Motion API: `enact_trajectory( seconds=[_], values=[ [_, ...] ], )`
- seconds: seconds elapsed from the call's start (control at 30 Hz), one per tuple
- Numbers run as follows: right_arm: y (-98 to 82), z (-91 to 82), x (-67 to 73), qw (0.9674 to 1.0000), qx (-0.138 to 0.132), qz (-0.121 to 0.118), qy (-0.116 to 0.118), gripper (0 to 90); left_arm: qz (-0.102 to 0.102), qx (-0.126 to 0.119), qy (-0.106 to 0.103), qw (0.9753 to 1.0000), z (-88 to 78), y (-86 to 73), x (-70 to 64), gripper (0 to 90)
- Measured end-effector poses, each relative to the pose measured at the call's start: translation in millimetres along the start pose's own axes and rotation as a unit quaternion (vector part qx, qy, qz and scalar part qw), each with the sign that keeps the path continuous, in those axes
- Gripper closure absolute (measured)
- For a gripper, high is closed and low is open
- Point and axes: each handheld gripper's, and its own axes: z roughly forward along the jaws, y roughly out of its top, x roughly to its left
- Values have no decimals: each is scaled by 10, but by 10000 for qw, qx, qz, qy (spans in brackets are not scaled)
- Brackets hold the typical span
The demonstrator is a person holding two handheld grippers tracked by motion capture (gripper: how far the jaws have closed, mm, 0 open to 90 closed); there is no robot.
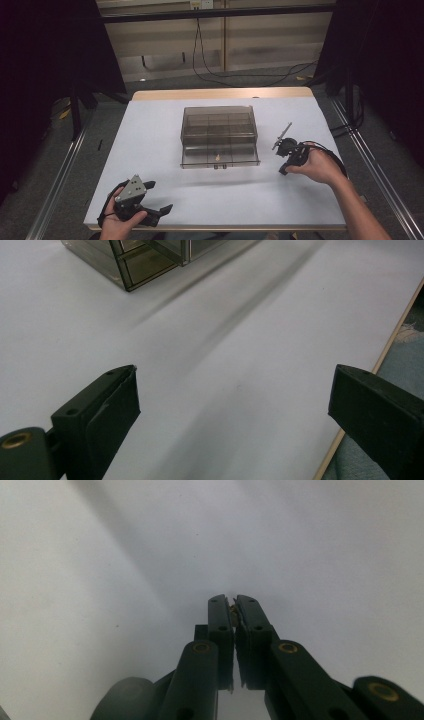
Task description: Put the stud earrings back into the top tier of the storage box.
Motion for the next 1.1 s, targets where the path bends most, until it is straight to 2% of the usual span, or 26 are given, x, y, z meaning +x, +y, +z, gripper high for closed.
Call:
enact_trajectory(
  seconds=[0.07,0.33,0.4,0.43,0.63,0.67,0.73,1.1],
  values=[
    [1,-1,11,10000,14,-36,27,865,14,9,-3,10000,1,1,1,61],
    [-28,-81,-2,9996,-268,27,126,865,11,30,-6,10000,3,1,0,61],
    [-32,-124,15,9992,-333,111,193,865,11,20,-9,10000,5,1,-3,61],
    [-37,-146,15,9989,-409,61,213,865,8,18,-8,10000,6,1,-4,61],
    [-75,-237,28,9974,-639,116,313,865,10,19,-6,10000,6,2,-5,62],
    [-81,-248,24,9973,-666,62,303,865,-6,18,-7,10000,6,2,-8,62],
    [-90,-285,36,9964,-772,97,337,865,52,52,11,10000,7,6,-2,61],
    [-100,-414,77,9941,-1000,44,417,866,4,14,7,10000,1,1,-4,61]
  ],
)
